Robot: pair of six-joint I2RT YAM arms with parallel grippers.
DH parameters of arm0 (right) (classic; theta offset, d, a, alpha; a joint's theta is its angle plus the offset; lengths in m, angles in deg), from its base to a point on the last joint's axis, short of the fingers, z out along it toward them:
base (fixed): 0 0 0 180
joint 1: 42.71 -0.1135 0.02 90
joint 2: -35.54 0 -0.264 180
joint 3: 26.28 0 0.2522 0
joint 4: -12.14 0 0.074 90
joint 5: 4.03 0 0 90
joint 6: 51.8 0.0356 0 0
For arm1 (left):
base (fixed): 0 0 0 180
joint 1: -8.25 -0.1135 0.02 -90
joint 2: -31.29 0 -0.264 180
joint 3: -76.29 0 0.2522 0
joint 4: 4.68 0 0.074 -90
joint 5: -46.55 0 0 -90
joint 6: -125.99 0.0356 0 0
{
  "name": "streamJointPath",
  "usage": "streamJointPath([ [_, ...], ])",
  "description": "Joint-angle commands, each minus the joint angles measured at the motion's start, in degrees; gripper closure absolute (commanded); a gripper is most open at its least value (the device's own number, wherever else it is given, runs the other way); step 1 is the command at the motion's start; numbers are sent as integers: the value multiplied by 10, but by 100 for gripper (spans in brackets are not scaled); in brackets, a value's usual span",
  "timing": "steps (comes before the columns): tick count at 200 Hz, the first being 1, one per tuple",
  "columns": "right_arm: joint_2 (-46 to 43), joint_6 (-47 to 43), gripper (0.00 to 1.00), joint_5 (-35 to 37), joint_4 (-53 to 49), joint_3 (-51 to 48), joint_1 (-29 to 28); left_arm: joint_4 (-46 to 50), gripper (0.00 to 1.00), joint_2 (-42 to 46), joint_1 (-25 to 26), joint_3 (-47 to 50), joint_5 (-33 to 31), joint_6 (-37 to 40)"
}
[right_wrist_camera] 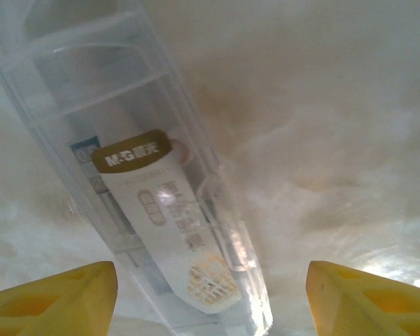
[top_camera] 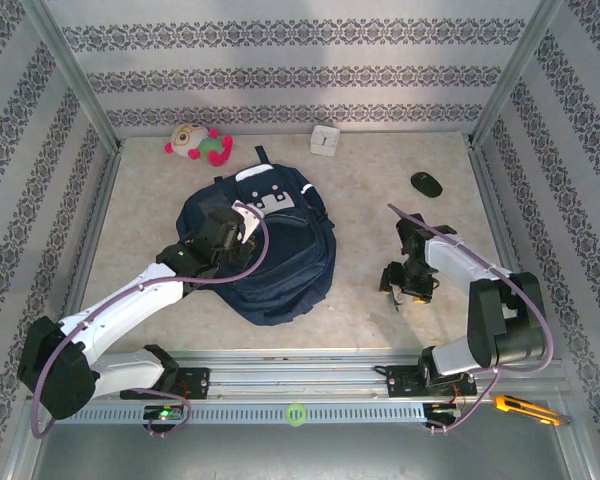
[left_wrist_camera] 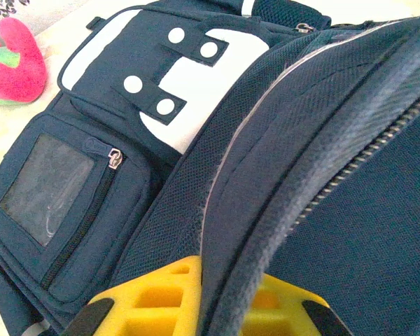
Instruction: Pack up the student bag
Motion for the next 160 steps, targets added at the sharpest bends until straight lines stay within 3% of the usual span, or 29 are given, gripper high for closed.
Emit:
streamJointPath([
  [1, 30, -17, 30, -9, -1, 8, -14, -29, 98, 1, -9, -10, 3, -18],
  [83, 35, -19, 60, 28, 23, 27, -15, -34, 98, 1, -10, -14, 19, -27],
  [128, -122, 28, 65, -79, 92, -8, -24, -31, 98, 8, -9, -27, 44, -33],
  [160, -185, 125, 64, -160, 178, -11, -90, -57, 98, 11, -9, -25, 61, -51],
])
